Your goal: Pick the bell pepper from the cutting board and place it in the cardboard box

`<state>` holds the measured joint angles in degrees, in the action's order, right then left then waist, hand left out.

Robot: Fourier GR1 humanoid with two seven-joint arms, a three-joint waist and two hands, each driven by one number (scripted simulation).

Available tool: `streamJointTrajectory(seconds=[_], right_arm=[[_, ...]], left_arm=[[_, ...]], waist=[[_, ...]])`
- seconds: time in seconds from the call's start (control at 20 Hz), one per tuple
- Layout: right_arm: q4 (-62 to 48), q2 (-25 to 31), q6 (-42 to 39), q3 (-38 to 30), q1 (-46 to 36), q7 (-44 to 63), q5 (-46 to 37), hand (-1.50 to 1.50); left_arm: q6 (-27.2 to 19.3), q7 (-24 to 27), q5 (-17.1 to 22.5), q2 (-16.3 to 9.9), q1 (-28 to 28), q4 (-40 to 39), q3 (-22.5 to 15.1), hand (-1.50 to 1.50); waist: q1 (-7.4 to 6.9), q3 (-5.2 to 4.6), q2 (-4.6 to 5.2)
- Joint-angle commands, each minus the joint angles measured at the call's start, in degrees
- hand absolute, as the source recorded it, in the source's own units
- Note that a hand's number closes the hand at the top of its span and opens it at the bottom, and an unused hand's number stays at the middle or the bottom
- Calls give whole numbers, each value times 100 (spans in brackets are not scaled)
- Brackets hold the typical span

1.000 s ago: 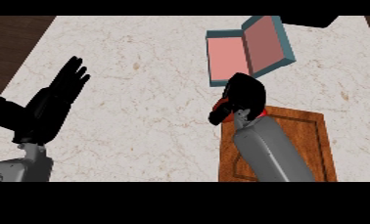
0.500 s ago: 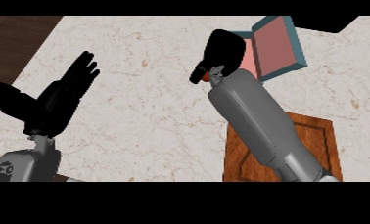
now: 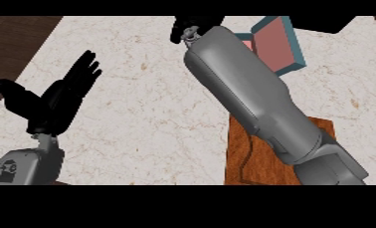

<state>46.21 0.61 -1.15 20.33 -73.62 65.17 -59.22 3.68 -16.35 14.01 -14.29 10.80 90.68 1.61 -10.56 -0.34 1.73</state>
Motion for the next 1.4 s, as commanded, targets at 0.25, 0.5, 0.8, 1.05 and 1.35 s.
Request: streamJointTrajectory(seconds=[0.25, 0.5, 0.8, 1.05, 1.35], right_arm=[[-1063, -57, 550, -139, -1191, 1649, -611, 150], [-1717, -57, 779, -545, -1502, 1568, -763, 150], [-2304, -57, 1026, -568, -1511, 1307, -726, 150], [-2486, -58, 1581, -530, -1171, 826, -716, 150], [-2815, -58, 2166, -766, -825, 527, -795, 150]], left_arm=[[-104, 62, -41, 58, -94, -161, 80, 0], [-109, 45, -19, -61, -241, 60, 208, 0], [46, 223, 110, -157, -314, -43, 406, 0], [-15, 246, 23, -80, -312, -175, 373, 0], [-63, 65, 121, -101, -353, 95, 459, 0]], waist=[[261, -4, -33], [371, 10, -38], [438, 9, -26], [590, 17, -38], [667, 26, -51]])
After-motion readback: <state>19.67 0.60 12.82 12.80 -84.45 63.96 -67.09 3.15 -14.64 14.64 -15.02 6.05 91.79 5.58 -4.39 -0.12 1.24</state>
